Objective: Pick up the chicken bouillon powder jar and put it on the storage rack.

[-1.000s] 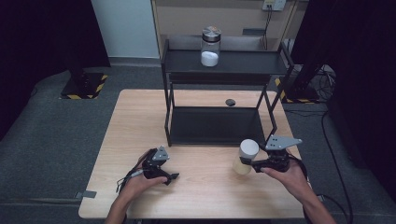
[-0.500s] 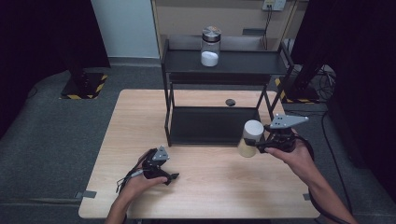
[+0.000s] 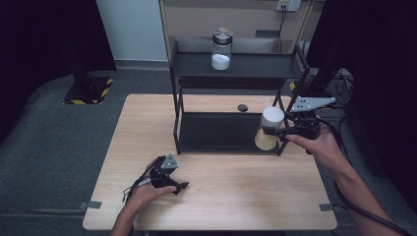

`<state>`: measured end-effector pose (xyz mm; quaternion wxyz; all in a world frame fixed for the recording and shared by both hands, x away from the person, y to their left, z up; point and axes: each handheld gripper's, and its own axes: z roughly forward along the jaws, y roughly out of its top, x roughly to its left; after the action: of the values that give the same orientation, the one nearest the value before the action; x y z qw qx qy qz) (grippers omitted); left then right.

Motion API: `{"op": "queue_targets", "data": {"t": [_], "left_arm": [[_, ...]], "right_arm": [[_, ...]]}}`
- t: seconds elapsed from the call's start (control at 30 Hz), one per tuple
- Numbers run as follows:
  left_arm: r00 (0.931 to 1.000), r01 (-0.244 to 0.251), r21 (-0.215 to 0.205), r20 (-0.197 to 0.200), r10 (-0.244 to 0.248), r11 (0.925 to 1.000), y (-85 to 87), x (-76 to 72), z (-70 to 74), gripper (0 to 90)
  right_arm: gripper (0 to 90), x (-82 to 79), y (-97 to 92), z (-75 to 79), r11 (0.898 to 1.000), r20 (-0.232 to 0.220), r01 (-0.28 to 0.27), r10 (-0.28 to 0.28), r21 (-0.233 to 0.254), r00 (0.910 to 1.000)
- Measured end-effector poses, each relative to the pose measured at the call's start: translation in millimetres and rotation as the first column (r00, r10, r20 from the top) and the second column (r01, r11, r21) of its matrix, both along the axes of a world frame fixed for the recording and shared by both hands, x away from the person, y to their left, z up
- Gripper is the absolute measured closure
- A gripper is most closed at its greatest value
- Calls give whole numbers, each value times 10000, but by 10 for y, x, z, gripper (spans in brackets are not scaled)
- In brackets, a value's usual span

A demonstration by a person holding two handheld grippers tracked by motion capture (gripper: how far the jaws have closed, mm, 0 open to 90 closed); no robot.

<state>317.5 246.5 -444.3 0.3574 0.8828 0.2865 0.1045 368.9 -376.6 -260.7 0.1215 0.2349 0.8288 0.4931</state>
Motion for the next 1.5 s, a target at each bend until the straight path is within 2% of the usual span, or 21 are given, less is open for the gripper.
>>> {"op": "queue_targets", "data": {"t": [0.37, 0.83, 1.2, 1.5], "left_arm": [[10000, 4, 2, -2, -4, 10000, 0, 1, 0, 0], [10000, 2, -6, 0, -2, 10000, 0, 1, -1, 0], [10000, -1, -5, -16, 1, 10000, 0, 1, 0, 0], [10000, -8, -8, -13, 8, 10000, -1, 0, -1, 0]], "right_arm": [[361, 97, 55, 584, 9994, 212, -302, 306, -189, 9993], [361, 238, 61, 1308, 9993, 435, -362, 361, 9, 9984], [361, 481, 101, 1676, 9998, 661, -136, 127, 132, 9977], [361, 726, 229, 1807, 9992, 924, 381, -370, -96, 9950]]}}
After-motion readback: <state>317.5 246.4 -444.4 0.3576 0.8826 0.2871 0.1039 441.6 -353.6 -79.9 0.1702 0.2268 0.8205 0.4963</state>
